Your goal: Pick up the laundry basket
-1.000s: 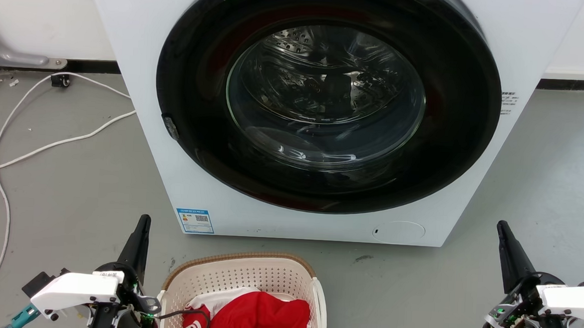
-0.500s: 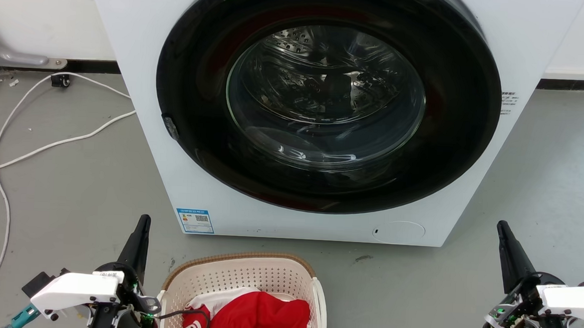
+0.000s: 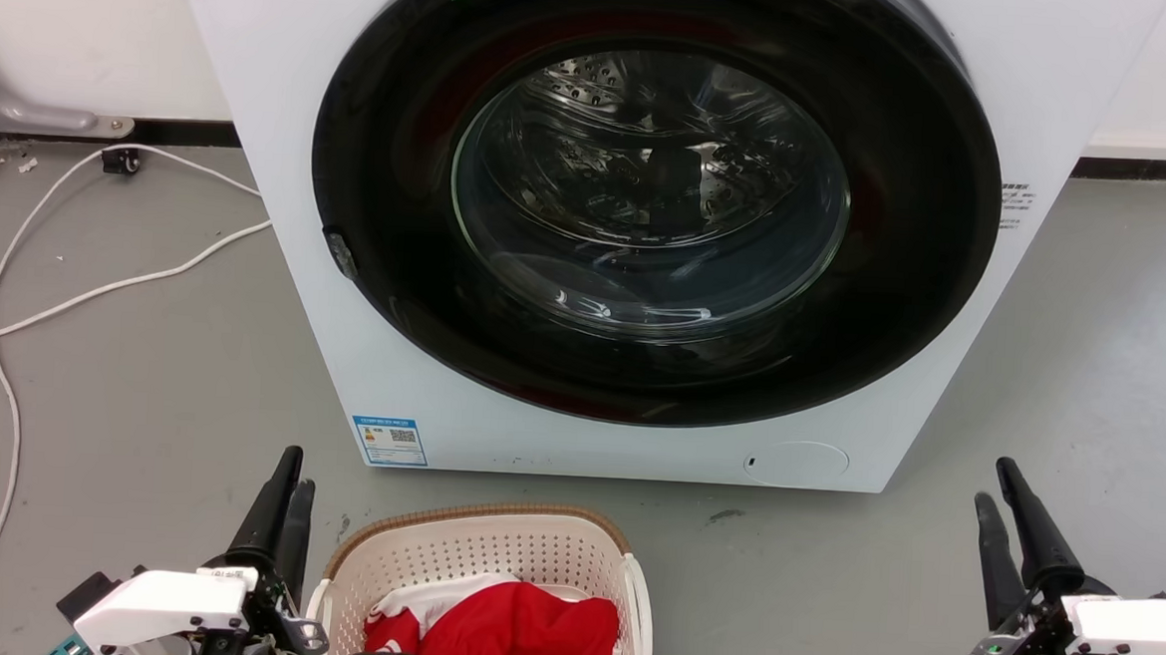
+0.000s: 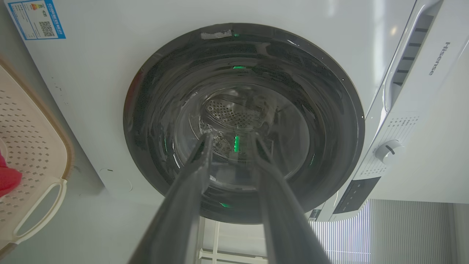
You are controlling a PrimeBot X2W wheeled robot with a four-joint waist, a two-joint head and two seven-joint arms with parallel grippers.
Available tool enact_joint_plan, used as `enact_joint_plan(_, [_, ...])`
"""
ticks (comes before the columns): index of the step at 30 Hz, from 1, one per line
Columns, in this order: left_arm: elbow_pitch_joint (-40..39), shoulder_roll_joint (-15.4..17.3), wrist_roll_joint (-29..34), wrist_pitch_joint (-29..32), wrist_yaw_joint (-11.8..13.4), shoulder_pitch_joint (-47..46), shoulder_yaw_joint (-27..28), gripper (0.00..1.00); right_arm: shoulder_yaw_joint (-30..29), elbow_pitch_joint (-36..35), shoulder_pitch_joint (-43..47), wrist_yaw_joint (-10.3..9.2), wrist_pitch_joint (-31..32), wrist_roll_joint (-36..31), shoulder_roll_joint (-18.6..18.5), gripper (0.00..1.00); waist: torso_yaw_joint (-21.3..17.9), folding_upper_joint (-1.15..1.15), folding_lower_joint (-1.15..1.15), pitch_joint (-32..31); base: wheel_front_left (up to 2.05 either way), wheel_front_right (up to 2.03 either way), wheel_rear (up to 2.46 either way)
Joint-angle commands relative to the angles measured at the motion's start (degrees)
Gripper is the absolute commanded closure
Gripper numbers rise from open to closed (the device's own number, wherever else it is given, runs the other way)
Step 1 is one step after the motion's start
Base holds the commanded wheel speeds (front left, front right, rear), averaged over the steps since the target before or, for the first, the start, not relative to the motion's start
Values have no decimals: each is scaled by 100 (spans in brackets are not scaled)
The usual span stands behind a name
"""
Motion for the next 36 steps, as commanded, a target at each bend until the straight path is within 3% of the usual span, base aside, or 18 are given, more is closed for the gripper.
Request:
enact_joint_plan(1, [-77,13,-15,-38,-2,-105,-55,0,1,-98,-85,1,-46,-13,-7,0,-1,0,0,2,0,0,0])
enact_joint_plan(8, [-116,14,9,-261,-3,-216,-308,0,55,-233,-51,2,-246,-67,-6,0,-2,0,0,7,0,0,0])
enact_joint_plan(14, [-187,14,480,-429,-5,-280,-381,0,114,-318,-11,2,-423,-340,-54,0,2,0,0,6,0,0,0])
enact_joint_plan(27, [-490,15,2096,-741,-8,-343,-469,0,29,-592,-58,3,-738,-1828,-19,0,-3,0,0,10,0,0,0])
enact_joint_plan(36, [-605,16,3111,-935,172,-410,-713,0,82,-781,-61,3,-931,-3030,-4,0,-3,0,0,14,0,0,0])
